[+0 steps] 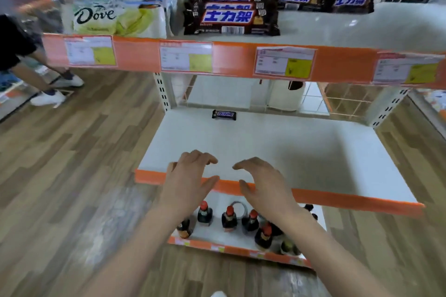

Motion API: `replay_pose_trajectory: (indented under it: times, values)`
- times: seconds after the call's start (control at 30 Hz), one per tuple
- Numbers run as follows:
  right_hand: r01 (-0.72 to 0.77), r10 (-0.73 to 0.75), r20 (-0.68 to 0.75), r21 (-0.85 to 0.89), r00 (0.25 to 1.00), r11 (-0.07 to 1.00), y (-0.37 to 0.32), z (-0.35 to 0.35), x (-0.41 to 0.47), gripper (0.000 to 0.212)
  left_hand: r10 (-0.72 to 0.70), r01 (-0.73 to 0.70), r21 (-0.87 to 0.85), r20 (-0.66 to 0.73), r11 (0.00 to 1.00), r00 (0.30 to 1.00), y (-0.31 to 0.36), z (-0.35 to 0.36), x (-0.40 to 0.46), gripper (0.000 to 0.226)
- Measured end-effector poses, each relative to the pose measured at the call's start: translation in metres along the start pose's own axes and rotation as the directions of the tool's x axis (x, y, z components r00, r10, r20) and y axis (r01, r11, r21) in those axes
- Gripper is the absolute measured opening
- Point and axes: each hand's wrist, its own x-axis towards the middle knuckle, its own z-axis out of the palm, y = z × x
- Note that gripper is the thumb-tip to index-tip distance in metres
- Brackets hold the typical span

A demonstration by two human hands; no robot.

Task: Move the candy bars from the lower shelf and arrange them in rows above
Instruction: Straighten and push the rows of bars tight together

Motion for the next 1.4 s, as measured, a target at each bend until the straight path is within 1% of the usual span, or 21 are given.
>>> replay_pose_trajectory:
  times: [0.13, 0.23, 0.33, 0.47, 0.53, 0.67, 0.8, 1.0, 1.13, 1.27, 1.33, 1.4]
  values:
    - [0.032, -0.032, -0.017, -0.031, 0.999, 0.999, 0.021, 0.032, 0.045, 0.036, 0.010, -0.010, -0.009, -0.029, 1.000, 1.000, -0.022, 0.043, 0.041, 0.035]
    - [0.057, -0.059, -0.058, -0.042, 0.997, 0.998, 0.038, 0.054, 0.078, 0.036, 0.016, -0.016, -0.004, -0.042, 1.000, 0.999, -0.036, 0.070, 0.067, 0.033]
    - [0.033, -0.037, -0.063, -0.057, 0.997, 0.998, 0.054, 0.071, 0.110, 0.035, 0.038, -0.038, -0.004, -0.062, 0.999, 0.997, -0.048, 0.093, 0.092, 0.031]
    - [0.032, -0.039, -0.152, -0.051, 0.988, 0.998, 0.069, 0.087, 0.144, 0.037, 0.046, -0.044, 0.032, -0.075, 0.999, 0.996, -0.059, 0.115, 0.122, 0.033]
    - [0.034, -0.043, -0.162, -0.061, 0.986, 0.998, 0.073, 0.089, 0.159, 0.042, 0.044, -0.041, 0.034, -0.098, 0.999, 0.994, -0.062, 0.122, 0.133, 0.034]
    - [0.017, -0.042, -0.157, -0.156, 0.987, 0.988, 0.084, 0.084, 0.204, 0.060, 0.041, -0.034, 0.059, -0.106, 0.998, 0.994, -0.064, 0.133, 0.147, 0.036]
    - [-0.005, -0.012, -0.082, -0.200, 0.997, 0.980, 0.096, 0.084, 0.247, 0.067, 0.039, -0.032, 0.061, -0.114, 0.998, 0.993, -0.067, 0.139, 0.156, 0.034]
    - [0.004, 0.000, 0.020, -0.218, 1.000, 0.976, 0.098, 0.108, 0.267, 0.060, 0.016, -0.005, 0.095, -0.115, 0.995, 0.993, -0.070, 0.148, 0.167, 0.033]
    - [-0.004, -0.007, -0.045, -0.240, 0.999, 0.971, 0.102, 0.116, 0.269, 0.055, -0.011, 0.026, 0.134, -0.111, 0.991, 0.994, -0.073, 0.155, 0.176, 0.035]
    - [-0.031, 0.004, -0.094, -0.283, 0.996, 0.959, 0.103, 0.117, 0.275, 0.059, -0.051, 0.069, 0.142, -0.131, 0.987, 0.990, -0.072, 0.160, 0.186, 0.030]
    - [-0.047, 0.015, -0.126, -0.257, 0.992, 0.965, 0.102, 0.118, 0.278, 0.053, -0.079, 0.097, 0.120, -0.149, 0.988, 0.986, -0.070, 0.163, 0.188, 0.028]
    - [-0.033, 0.001, -0.147, -0.212, 0.989, 0.977, 0.100, 0.118, 0.277, 0.044, -0.104, 0.120, 0.106, -0.144, 0.987, 0.984, -0.070, 0.165, 0.188, 0.026]
